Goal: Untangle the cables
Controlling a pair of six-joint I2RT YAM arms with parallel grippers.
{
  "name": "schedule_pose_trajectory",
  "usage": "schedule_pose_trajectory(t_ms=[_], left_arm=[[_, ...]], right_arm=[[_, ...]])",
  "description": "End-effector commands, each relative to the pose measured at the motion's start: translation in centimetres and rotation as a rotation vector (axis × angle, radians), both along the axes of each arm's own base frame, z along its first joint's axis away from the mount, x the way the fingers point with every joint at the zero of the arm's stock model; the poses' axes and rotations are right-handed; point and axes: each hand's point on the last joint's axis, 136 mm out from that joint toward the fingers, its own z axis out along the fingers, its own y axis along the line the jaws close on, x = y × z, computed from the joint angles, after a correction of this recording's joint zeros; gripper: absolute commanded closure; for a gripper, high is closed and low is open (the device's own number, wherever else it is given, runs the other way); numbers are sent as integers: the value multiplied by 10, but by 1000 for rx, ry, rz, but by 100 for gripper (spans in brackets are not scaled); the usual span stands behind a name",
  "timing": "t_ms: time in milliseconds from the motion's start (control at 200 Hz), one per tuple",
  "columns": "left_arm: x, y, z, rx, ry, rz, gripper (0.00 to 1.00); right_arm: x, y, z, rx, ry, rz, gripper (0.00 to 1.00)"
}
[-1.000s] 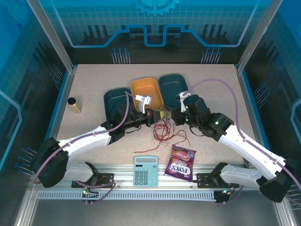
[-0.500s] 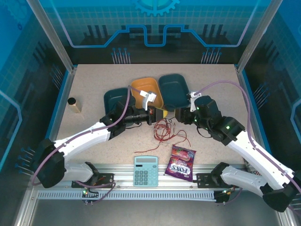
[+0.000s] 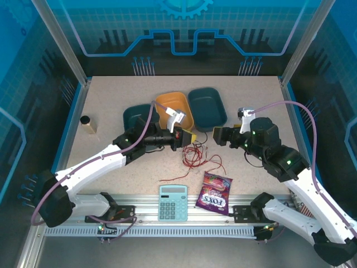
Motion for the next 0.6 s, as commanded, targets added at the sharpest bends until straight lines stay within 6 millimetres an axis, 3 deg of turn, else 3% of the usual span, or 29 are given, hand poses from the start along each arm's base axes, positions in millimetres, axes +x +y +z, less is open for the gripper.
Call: schedule_pose_trajectory(t_ms=[0,145,290,490,595], left_arm=[[-20,0,39,-65,-105,-92,100],[-29,4,56,-101,-155,-105,100],[-34,8,64,-122,-177,-112,100],[-41,9,75,-164,-207,-137,100],[-37,10,85,-183,-241,-114,100]], right_arm=[[5,-10,-26,-36,98,-57,8],[18,-10,-60,-57,230,-89,2],[30,5,-87,-45,326,-49,0],[42,36,-109,30,416,39,0],[46,42,-122,32,455,50,0]])
